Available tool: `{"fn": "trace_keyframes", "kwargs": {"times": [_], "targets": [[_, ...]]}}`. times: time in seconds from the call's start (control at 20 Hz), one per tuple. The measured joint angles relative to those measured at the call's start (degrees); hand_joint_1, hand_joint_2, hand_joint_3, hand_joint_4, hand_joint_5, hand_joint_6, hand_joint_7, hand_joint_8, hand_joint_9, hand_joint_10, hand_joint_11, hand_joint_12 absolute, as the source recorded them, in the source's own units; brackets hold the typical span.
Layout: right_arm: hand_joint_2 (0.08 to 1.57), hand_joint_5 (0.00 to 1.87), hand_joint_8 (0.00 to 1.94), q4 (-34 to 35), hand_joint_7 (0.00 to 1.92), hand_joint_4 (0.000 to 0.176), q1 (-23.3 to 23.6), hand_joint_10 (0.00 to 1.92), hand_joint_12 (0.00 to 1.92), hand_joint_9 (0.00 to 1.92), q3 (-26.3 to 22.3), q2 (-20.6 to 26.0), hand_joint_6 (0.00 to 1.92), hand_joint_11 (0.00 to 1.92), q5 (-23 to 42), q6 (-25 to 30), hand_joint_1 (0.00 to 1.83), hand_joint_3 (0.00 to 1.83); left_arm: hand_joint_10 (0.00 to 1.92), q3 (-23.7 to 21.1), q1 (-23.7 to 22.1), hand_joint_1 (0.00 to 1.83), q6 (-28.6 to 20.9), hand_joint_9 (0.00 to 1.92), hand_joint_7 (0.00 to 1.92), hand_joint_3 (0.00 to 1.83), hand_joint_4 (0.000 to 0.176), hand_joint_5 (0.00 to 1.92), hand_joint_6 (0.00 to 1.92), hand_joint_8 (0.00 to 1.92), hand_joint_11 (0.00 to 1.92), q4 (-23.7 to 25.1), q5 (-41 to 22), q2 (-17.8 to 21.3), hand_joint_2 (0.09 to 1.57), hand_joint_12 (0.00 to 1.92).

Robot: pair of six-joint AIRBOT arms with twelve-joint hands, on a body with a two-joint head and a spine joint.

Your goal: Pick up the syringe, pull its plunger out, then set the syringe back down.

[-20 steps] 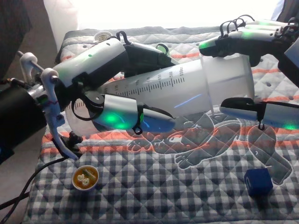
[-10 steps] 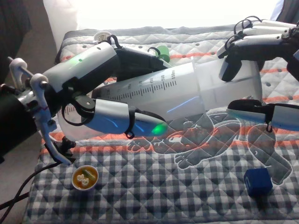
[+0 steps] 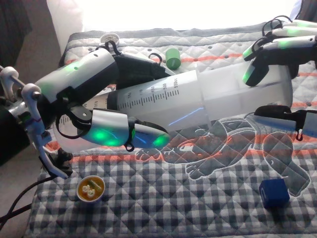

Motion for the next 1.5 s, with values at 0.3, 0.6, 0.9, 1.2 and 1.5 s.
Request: {"fn": "trace_keyframes", "kwargs": {"times": [0.3, 0.6, 0.9, 1.2, 1.5], "targets": [[1.13, 0.92, 1.11, 0.8, 1.01, 0.000, -1.7, 1.23, 1.63, 1.00, -0.6, 1.9, 1.00, 0.97, 1.6, -0.2, 1.23, 0.00, 1.30, -0.6, 0.9, 1.19, 0.3, 0.81, 0.89, 0.00, 0.020, 0.88, 1.15, 1.19, 0.72, -0.3, 1.0, 0.7, 1.17, 1.79], [1.16, 0.86, 1.28, 3.4, 0.96, 0.000, -3.7, 1.54, 1.88, 0.94, -1.1, 3.1, 1.00, 0.92, 3.8, -0.9, 1.24, 0.00, 1.25, -0.9, 1.2, 1.20, 0.8, 0.80, 0.91, 0.00, 0.018, 0.90, 1.11, 1.16, 0.69, -0.3, 0.9, 1.1, 1.15, 1.75], [1.14, 0.88, 1.22, 5.0, 0.99, 0.000, -4.8, 1.39, 1.68, 0.99, -1.2, 3.4, 0.99, 0.94, 4.8, -1.0, 1.25, 0.00, 1.26, -0.8, 1.4, 1.19, 1.2, 0.77, 0.88, 0.00, 0.017, 0.86, 1.17, 1.21, 0.64, -0.8, 1.1, 1.2, 1.17, 1.78], [1.17, 0.84, 1.27, 7.0, 0.93, 0.000, -5.8, 1.40, 1.71, 0.91, -1.6, 3.9, 1.09, 0.85, 6.4, -1.4, 1.22, 0.01, 1.28, -0.8, 1.8, 1.20, 1.3, 0.79, 0.90, 0.00, 0.012, 0.88, 1.12, 1.20, 0.67, -1.1, 1.3, 1.4, 1.16, 1.79], [1.18, 0.82, 1.33, 8.0, 0.90, 0.000, -6.3, 1.50, 1.77, 0.90, -1.9, 4.6, 1.12, 0.85, 7.0, -2.3, 1.21, 0.00, 1.24, -0.8, 1.8, 1.20, 1.2, 0.84, 0.94, 0.00, 0.000, 0.86, 1.13, 1.16, 0.75, -2.3, 1.4, 1.7, 1.16, 1.72]]}}
